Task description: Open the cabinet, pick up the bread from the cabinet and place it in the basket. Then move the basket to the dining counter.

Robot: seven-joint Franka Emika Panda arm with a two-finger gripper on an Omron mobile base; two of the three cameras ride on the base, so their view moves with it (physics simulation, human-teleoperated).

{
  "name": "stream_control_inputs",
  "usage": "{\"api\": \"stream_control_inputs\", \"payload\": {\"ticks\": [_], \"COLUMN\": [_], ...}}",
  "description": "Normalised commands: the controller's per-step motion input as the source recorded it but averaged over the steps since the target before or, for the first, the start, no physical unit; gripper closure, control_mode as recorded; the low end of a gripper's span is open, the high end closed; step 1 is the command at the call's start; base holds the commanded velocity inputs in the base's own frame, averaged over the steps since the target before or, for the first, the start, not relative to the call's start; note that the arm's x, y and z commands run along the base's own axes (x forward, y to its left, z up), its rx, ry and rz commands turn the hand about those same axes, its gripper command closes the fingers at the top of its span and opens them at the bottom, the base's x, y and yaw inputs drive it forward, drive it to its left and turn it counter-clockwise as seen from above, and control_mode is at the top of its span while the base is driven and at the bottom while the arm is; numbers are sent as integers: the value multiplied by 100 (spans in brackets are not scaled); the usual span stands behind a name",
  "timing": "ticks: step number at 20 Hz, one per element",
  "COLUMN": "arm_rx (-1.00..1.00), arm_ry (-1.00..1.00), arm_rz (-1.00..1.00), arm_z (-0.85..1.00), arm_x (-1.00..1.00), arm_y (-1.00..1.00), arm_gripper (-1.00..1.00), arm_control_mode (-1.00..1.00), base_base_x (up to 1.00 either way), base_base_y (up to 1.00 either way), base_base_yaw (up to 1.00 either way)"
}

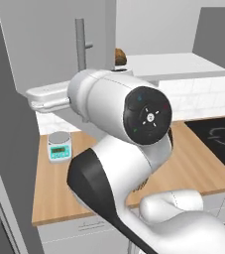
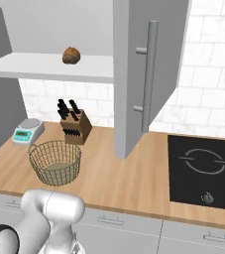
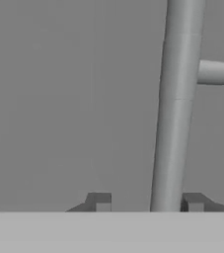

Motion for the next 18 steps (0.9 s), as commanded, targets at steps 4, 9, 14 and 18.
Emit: {"api": "stream_control_inputs", "payload": {"ticks": [4,9,14,18], "arm_rx": [1,15,13,8], "arm_ry": [2,-4,1,8], "arm_rz": [0,0,-1,-1], "arm_z": [25,1,0,2], "arm_x": [-96,-82,-2,37], "arm_y": [-87,-100,-100,-100], "arm_gripper": [100,100,100,100], "arm_control_mode": [-100,-100,-100,-100], "base_base_x": [0,0,0,0], "base_base_y": [0,0,0,0], "base_base_yaw": [0,0,0,0]}}
